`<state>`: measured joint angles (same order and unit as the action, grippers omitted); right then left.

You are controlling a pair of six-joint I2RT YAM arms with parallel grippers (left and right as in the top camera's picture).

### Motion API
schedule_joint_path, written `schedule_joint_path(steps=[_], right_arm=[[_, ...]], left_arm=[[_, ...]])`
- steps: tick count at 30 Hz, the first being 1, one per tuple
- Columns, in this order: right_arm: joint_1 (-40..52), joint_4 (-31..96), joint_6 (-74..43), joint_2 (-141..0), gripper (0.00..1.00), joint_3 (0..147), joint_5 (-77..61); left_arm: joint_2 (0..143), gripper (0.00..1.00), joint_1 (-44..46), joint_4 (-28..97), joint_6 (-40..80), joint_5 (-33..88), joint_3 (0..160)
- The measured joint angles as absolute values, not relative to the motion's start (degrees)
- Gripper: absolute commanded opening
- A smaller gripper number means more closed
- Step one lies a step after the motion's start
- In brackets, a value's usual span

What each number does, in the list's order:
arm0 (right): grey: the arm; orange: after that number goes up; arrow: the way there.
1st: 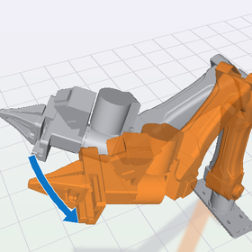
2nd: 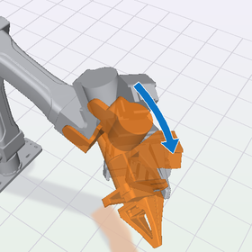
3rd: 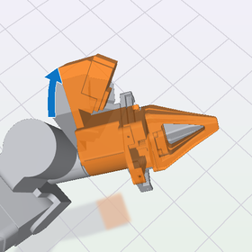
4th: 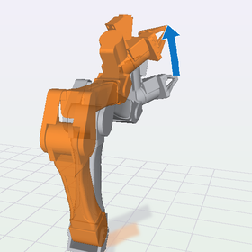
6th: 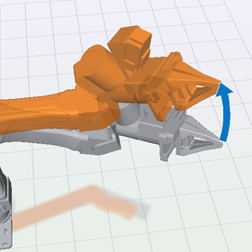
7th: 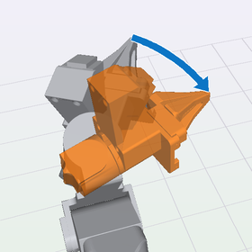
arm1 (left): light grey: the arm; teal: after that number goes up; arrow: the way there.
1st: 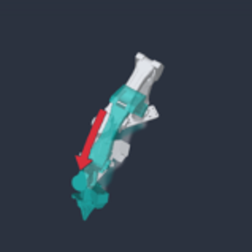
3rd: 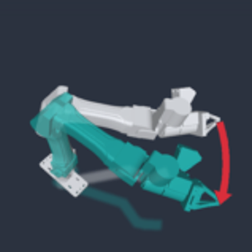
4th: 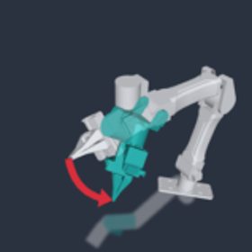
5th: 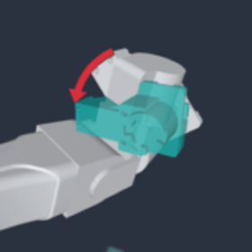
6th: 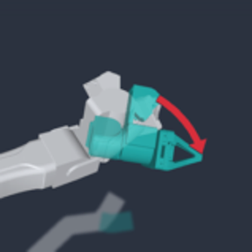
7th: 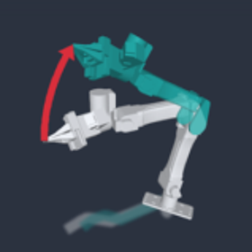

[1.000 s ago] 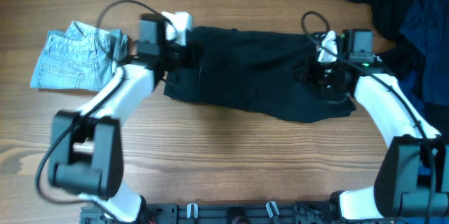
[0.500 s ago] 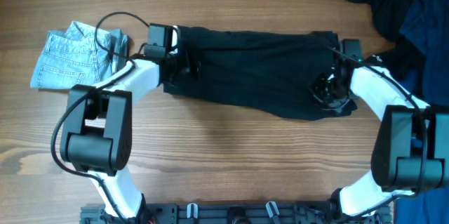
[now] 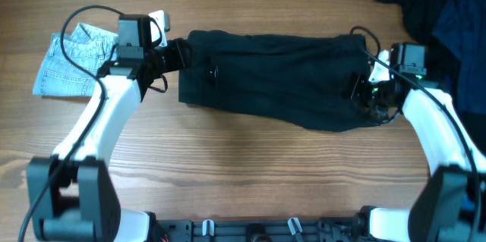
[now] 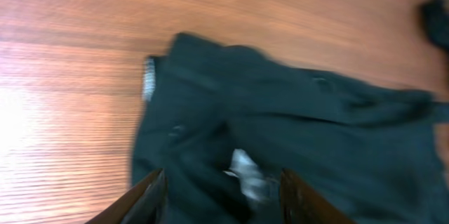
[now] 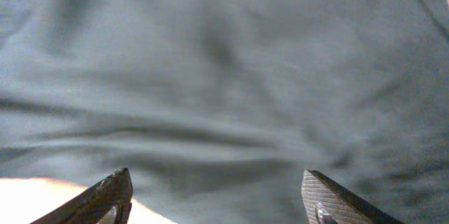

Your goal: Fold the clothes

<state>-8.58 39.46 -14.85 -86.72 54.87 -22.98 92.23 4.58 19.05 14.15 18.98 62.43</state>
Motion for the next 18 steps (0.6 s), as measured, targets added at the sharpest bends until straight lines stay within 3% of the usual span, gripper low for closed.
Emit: schedule_joint_path(steps=[2,6,8,13,16,18], right_arm=[[-9.5,38.8,-14.6,-83.9,0.99,54.9,-27.0],[-16.7,38.7,-14.9,-83.9,1.00,54.9,-29.5],[-24.3,38.7,-14.4,-86.5,0.99,54.9,-29.8],[-27.2,38.9,-12.3,-95.4,0.99,54.9,-27.6],[-27.3,37.4,-11.8,-100.4,0.96,55.2,-25.2],[-27.4,35.5,-10.9,-101.1,0.88,55.6,-24.8]], left_arm=[[91.1,0.64,6.2,21.6,14.0,21.6,62.5],[93.0,0.70,10.4,25.1,12.4,23.4,62.5],[95.3,0.79,11.3,25.3,12.0,23.5,62.5],[99.5,0.80,11.4,25.1,11.6,20.5,62.4],[100.2,0.81,11.4,25.2,11.6,19.1,62.4],[100.2,0.81,11.4,24.9,11.6,18.7,62.4]])
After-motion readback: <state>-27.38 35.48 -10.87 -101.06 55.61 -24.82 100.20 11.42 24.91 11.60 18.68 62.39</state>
